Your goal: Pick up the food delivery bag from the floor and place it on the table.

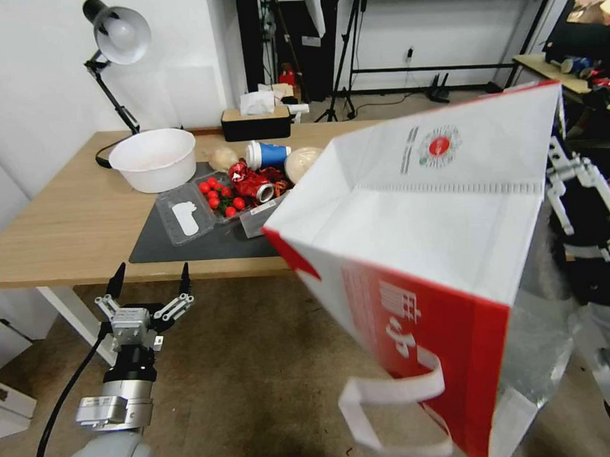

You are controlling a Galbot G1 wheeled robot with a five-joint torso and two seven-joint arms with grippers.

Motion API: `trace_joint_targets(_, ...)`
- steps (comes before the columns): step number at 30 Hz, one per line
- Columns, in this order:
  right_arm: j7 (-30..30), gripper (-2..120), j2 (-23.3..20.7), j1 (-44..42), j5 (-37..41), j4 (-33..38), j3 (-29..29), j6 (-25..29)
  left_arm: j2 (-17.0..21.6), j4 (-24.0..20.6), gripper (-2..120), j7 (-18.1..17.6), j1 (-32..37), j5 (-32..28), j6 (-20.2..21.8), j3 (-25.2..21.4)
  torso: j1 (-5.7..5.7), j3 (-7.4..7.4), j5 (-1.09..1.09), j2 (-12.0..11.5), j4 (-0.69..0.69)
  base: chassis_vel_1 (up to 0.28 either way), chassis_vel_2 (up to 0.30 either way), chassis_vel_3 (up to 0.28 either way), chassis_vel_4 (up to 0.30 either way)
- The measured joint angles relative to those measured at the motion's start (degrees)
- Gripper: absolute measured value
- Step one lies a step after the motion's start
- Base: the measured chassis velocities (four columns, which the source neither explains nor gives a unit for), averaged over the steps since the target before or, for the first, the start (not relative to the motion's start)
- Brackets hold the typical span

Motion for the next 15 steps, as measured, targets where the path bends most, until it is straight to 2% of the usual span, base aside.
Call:
trace_joint_targets(2, 0.9, 0, -0.4, 0.5, 0.1, 0.0, 0.0, 0.1, -0.1, 0.1, 100, 0.0, 0.0, 0.1, -0.1, 0.1, 0.00, 0.00, 0.00, 0.0, 0.00, 0.000, 0.000, 0.000, 0.000)
trace_joint_targets(5, 7.0, 0, -1.5, 2.8, -0.1, 0.1, -0.5, 1.7, -0.4, 0.5, 100, 0.0, 0.0, 0.5, -0.8, 0.3, -0.01, -0.01, 0.00, 0.0, 0.00, 0.000, 0.000, 0.000, 0.000)
trace_joint_targets(6, 7.0, 0, -1.5, 2.8, -0.1, 0.1, -0.5, 1.7, -0.4, 0.5, 100, 0.0, 0.0, 0.5, -0.8, 0.3, -0.01, -0.01, 0.00, 0.0, 0.00, 0.000, 0.000, 0.000, 0.000)
trace_joint_targets(8, 12.4, 0, -2.2, 5.0, -0.1, 0.2, -0.9, 2.9, -0.5, 0.8, 100, -0.1, 0.0, 0.7, -1.1, 0.3, -0.01, -0.01, 0.00, 0.0, 0.00, 0.000, 0.000, 0.000, 0.000)
trace_joint_targets(12, 17.1, 0, -3.2, 7.0, -0.1, -0.1, -1.1, 3.4, -0.6, 0.9, 100, -0.1, -0.1, 0.9, -1.2, 0.4, -0.01, -0.02, 0.00, 0.0, 0.00, 0.000, 0.000, 0.000, 0.000)
trace_joint_targets(14, 23.8, 0, -4.8, 10.5, 0.4, -1.3, -1.6, 3.9, -0.8, 0.9, 100, -0.1, -0.1, 1.4, -1.2, 0.7, -0.01, -0.02, 0.00, 0.0, 0.00, 0.000, 0.000, 0.000, 0.000)
trace_joint_targets(15, 23.8, 0, -4.8, 10.5, 0.4, -1.3, -1.6, 3.9, -0.8, 0.9, 100, -0.1, -0.1, 1.4, -1.2, 0.7, -0.01, -0.02, 0.00, 0.0, 0.00, 0.000, 0.000, 0.000, 0.000)
